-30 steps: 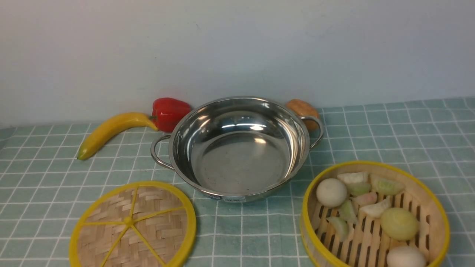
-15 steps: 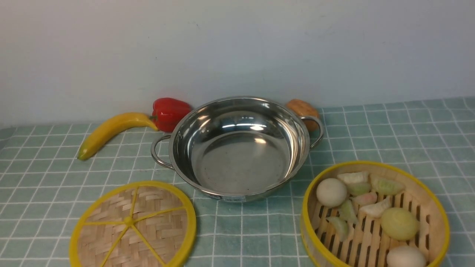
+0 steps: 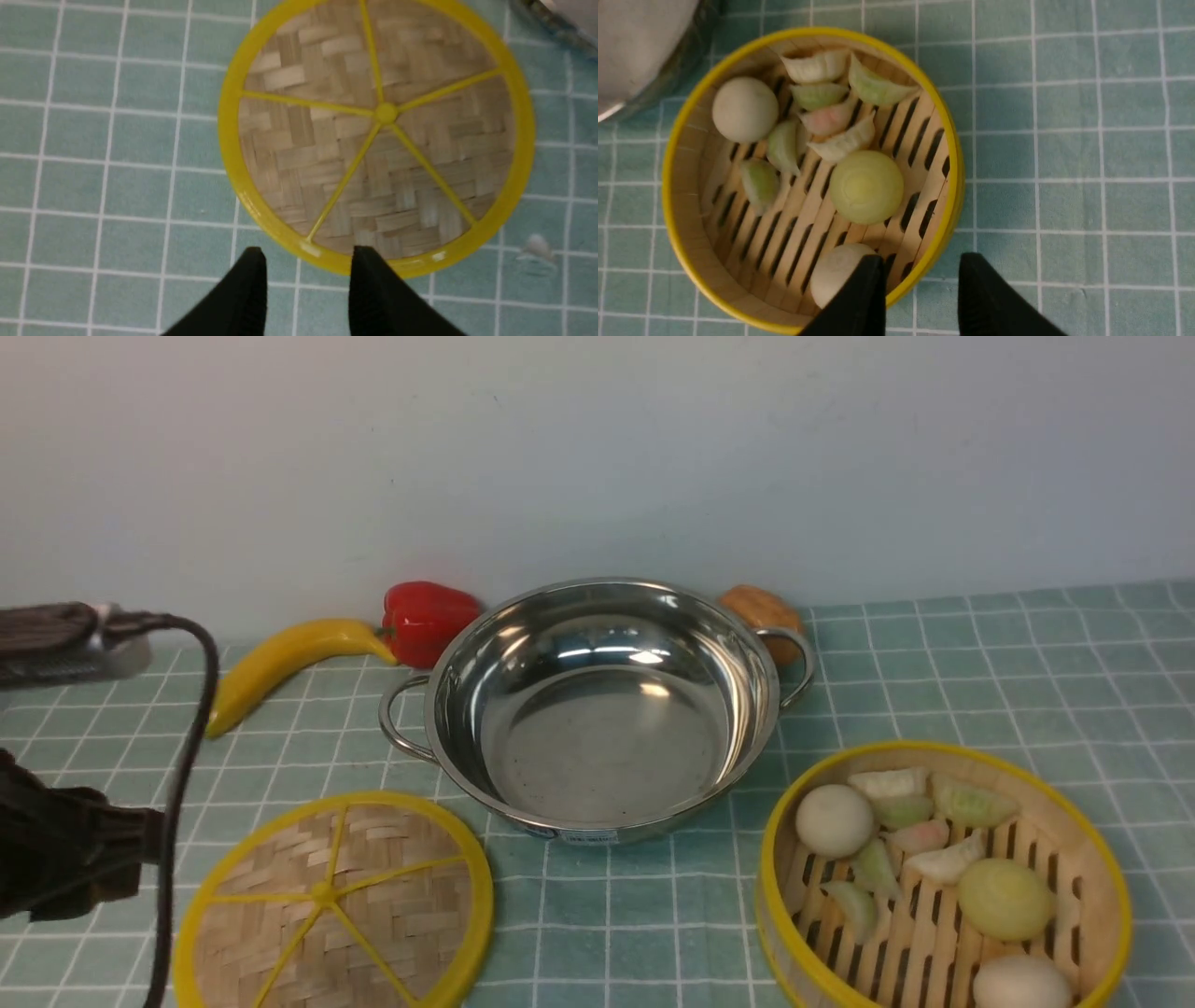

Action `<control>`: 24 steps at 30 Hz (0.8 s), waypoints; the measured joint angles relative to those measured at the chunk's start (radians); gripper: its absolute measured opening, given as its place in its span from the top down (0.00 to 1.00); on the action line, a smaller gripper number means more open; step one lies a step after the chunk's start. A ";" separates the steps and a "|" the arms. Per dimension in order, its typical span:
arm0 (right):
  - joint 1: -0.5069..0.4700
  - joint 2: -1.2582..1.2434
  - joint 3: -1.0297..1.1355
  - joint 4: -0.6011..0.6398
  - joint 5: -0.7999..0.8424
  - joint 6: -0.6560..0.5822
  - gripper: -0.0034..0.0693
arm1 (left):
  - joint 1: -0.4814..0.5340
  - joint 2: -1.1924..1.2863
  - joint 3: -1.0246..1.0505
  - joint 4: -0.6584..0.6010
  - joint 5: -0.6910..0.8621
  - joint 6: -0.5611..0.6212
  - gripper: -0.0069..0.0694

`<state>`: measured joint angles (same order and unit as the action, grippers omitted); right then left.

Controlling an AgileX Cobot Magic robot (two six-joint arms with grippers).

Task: Place the steamer in the pot on the blue tablecloth, and put the lid on the steamer.
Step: 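Reach for and grasp the rim of the bamboo steamer holding the buns with the right gripper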

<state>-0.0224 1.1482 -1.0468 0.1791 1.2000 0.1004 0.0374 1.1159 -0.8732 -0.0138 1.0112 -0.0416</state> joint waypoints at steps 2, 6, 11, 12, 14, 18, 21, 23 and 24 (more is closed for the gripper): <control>0.000 0.036 0.021 -0.001 -0.038 -0.002 0.62 | 0.000 0.071 0.000 0.014 -0.001 0.000 0.59; 0.000 0.119 0.092 0.002 -0.145 -0.027 0.62 | 0.000 0.166 -0.001 0.014 -0.020 0.000 0.59; 0.000 0.211 0.152 0.003 -0.227 -0.053 0.62 | 0.000 0.211 -0.001 0.021 -0.026 0.000 0.59; 0.000 0.225 0.155 0.004 -0.238 -0.054 0.62 | 0.000 0.211 -0.001 0.021 -0.031 0.000 0.59; 0.000 0.258 0.158 0.008 -0.262 -0.056 0.62 | 0.000 0.211 -0.001 0.021 -0.047 0.000 0.59; 0.000 0.315 0.158 0.023 -0.310 -0.076 0.62 | 0.000 0.211 -0.001 0.021 -0.076 0.000 0.59; 0.000 0.350 0.158 0.043 -0.330 -0.100 0.62 | 0.000 0.211 -0.001 0.021 -0.076 0.000 0.59; 0.000 0.373 0.158 0.056 -0.345 -0.106 0.62 | 0.000 0.211 -0.001 0.021 -0.076 0.000 0.59; 0.000 0.392 0.158 0.063 -0.360 -0.107 0.62 | 0.000 0.211 -0.001 0.021 -0.077 0.000 0.59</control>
<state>-0.0224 1.5406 -0.8887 0.2425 0.8397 -0.0071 0.0374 1.3265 -0.8740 0.0068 0.9345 -0.0416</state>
